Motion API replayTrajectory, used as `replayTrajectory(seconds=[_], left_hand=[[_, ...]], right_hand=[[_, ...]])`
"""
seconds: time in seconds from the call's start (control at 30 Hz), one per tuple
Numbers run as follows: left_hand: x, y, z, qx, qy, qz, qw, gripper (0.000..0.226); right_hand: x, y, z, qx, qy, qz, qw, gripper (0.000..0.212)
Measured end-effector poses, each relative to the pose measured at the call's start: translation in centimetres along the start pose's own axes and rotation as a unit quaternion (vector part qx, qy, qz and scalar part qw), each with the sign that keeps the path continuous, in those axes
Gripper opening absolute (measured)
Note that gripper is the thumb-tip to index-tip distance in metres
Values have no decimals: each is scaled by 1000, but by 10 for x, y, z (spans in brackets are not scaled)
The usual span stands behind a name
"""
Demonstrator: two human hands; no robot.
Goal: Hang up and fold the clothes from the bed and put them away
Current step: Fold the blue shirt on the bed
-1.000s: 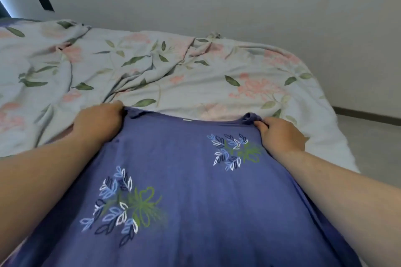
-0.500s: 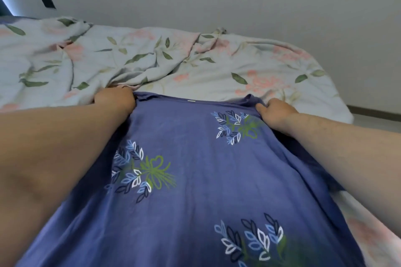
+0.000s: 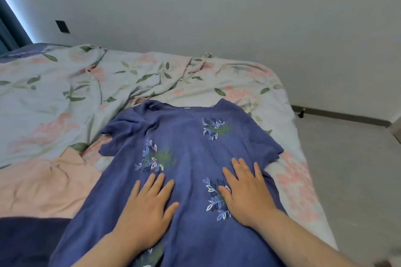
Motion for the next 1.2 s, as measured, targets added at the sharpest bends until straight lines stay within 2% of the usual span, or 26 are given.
replayTrajectory(seconds=[0.17,0.27,0.3,0.37,0.4,0.47,0.53,0.6,0.63,0.7,0.73,0.77,0.8,0.87,0.9,0.93,0.97,1.0,1.07,1.1,1.13,1.2], left_hand=[[2,68,14,-19,17,-29,999,120],[-7,109,25,-49,46,-83,994,111],[-8,124,32,-76,61,-117,988,98],[-1,151,52,-177,110,-186,960,66],[4,162,61,-239,155,-182,941,55],[14,179,70,-307,263,-137,904,53],[17,187,72,-323,349,-129,870,54],[17,190,71,-340,405,-124,840,55],[16,190,70,-335,422,-127,833,46],[16,194,70,-307,435,-129,837,15],[14,195,70,-298,457,-123,829,16],[12,197,71,-295,500,-120,805,23],[9,198,71,-292,573,-122,756,23],[2,198,73,-303,717,-115,617,16],[-1,199,75,-306,760,-114,562,17],[-5,201,76,-311,787,-117,521,19],[-7,203,78,-320,798,-122,496,19],[-9,207,77,-323,803,-120,486,18],[-4,212,73,-336,797,-102,492,15],[-1,215,71,-343,788,-91,503,15],[1,218,69,-343,785,-82,510,15],[4,222,65,-332,786,-61,518,17]], right_hand=[[3,80,-11,45,-51,8,998,66],[-2,119,-23,146,-176,-33,973,68],[-2,133,-26,184,-229,-53,954,65],[-1,160,-27,225,-345,-74,908,40],[0,170,-26,232,-395,-62,887,27],[3,183,-24,237,-463,-24,854,17],[5,188,-22,249,-511,-9,823,7],[5,191,-21,272,-578,-16,770,9],[4,193,-20,285,-606,-32,742,10],[2,198,-20,301,-635,-80,707,14],[1,199,-22,306,-643,-104,695,17],[1,199,-23,311,-652,-118,681,18],[0,200,-24,317,-662,-120,668,17],[-1,199,-29,331,-685,-115,639,19],[-1,200,-31,338,-699,-119,619,19],[-2,200,-32,348,-713,-127,595,19],[-2,201,-33,357,-727,-137,571,19],[-2,203,-34,361,-746,-144,541,20],[-1,209,-32,342,-793,-124,488,21],[-1,213,-31,317,-807,-99,488,21],[1,218,-30,290,-811,-68,504,22],[6,229,-27,246,-785,11,569,30]])
Point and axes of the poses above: each hand's wrist, its own y-axis away from the middle knuckle, its own x-axis out of the palm, z = x × y, the point moved 2 cm from there along -y, towards the middle knuckle, and after that the axes turned 1 degree about -z, right-handed, at the moved point
